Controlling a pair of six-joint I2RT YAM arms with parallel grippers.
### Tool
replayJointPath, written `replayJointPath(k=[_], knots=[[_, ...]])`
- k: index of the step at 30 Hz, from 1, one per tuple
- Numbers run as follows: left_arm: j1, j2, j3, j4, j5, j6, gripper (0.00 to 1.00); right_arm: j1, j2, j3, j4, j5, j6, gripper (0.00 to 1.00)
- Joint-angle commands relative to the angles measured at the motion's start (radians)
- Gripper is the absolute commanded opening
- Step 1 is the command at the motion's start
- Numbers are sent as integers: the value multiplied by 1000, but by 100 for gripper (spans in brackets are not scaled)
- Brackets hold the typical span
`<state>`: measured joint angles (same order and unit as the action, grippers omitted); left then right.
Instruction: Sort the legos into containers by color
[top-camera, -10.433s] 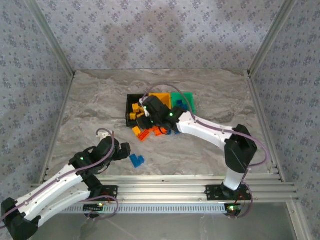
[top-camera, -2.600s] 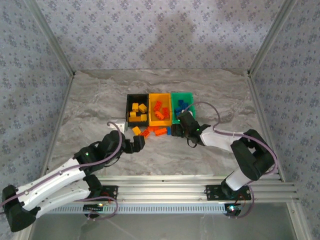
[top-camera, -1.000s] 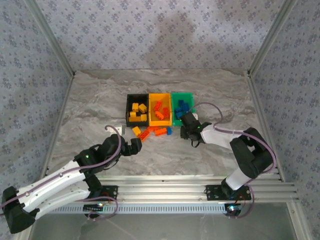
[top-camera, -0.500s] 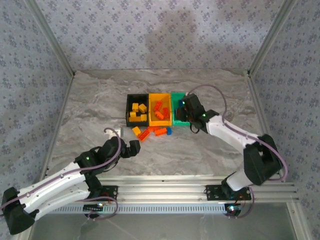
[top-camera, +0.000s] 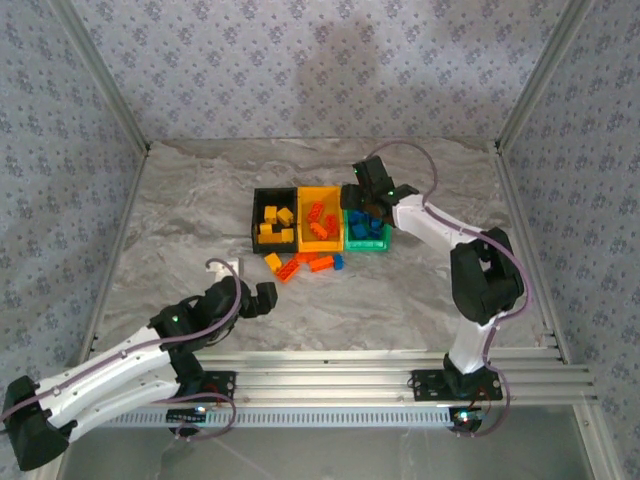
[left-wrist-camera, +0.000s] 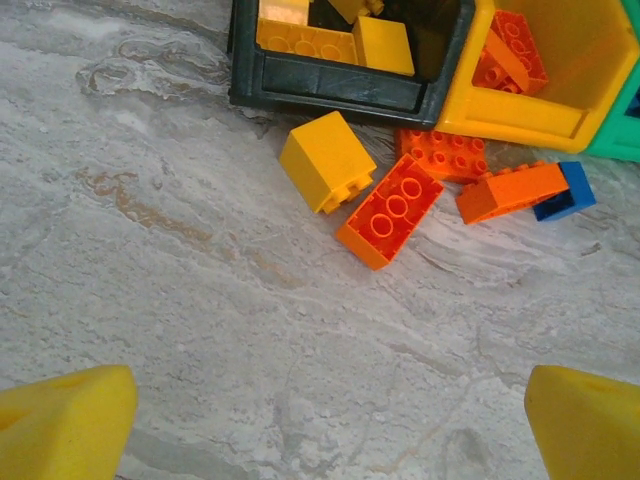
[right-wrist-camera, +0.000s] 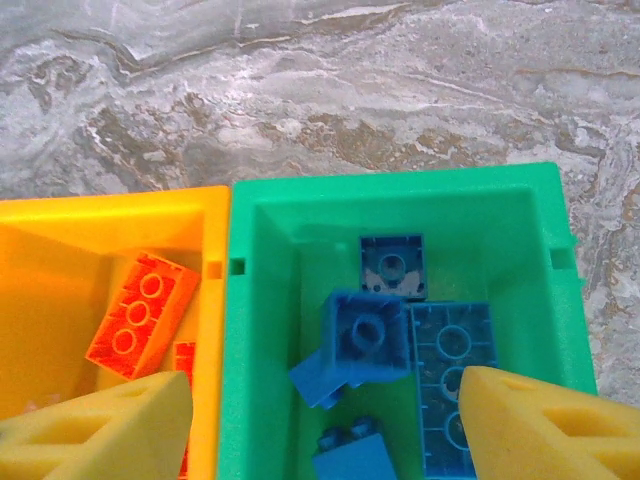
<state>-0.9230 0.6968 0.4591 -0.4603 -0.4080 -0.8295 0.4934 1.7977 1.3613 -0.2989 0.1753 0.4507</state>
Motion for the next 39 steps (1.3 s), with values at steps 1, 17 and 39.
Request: replayJointPath(k=[1,17,39], knots=[[7,47,19,73,-29,69,99,7,-91,-30,-11,4,0,74],[95,774,274,286,117,324,79,25,-341,-348,70,-14,52,75],[-20,863,332,276,186,338,49,-24,-393,-405,95,-41,59,76]])
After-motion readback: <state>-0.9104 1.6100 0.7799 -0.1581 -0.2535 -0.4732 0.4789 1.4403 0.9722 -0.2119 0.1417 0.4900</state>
